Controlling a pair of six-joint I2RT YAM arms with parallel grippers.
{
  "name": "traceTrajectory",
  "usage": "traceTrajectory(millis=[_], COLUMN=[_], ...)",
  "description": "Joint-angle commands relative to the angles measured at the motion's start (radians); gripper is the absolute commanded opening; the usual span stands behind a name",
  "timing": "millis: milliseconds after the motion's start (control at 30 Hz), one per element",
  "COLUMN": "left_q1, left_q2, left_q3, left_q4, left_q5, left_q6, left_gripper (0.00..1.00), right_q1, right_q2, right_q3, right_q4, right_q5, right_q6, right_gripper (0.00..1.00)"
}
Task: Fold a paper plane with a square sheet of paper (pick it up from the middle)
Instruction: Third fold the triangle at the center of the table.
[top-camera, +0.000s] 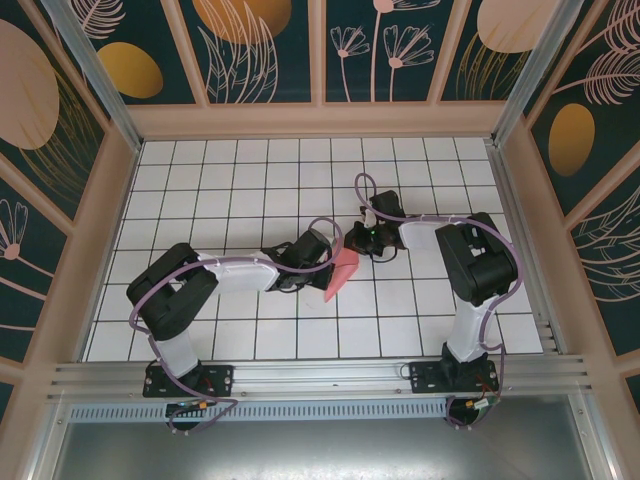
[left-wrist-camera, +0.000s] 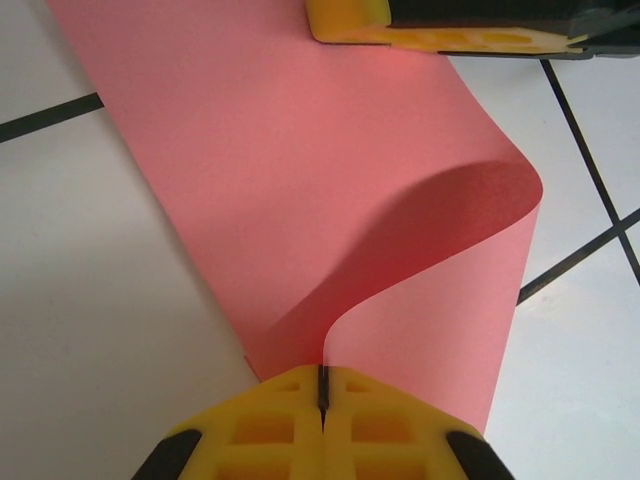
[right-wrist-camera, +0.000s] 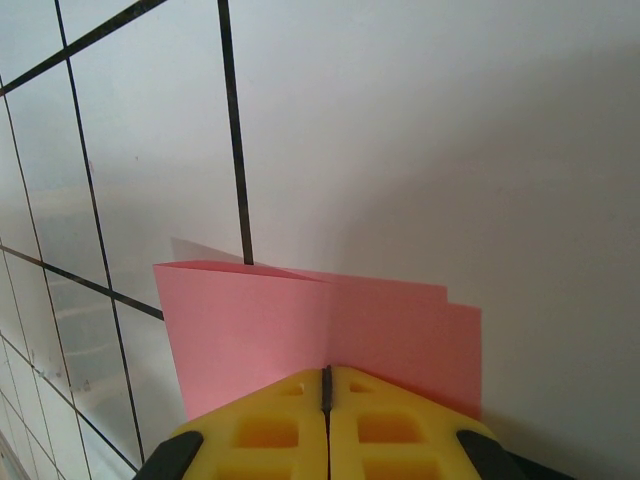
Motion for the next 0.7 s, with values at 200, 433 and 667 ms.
traceTrajectory(millis=[200, 433, 667], left_q1=[0.005, 0.006, 0.006], left_q2=[0.037, 0.057, 0.054], left_q3=[0.012, 0.005, -0.004], left_q4=[0.005, 0.008, 0.005], left_q5=[0.006, 0.017, 0.021], left_q6=[0.005, 0.003, 0.007], left_gripper=[0.0, 0.0, 0.0], right_q1=[0.019, 0.019, -0.017], right_q2=[0.047, 0.031, -0.127], right_q3=[-0.005, -0.004, -0.005], right_q4=[-0.083, -0.071, -0.047], right_q5=[0.058, 0.029, 0.031], right_q6=[-0.018, -0.01, 0.029], right_gripper=[0.07, 0.08, 0.12])
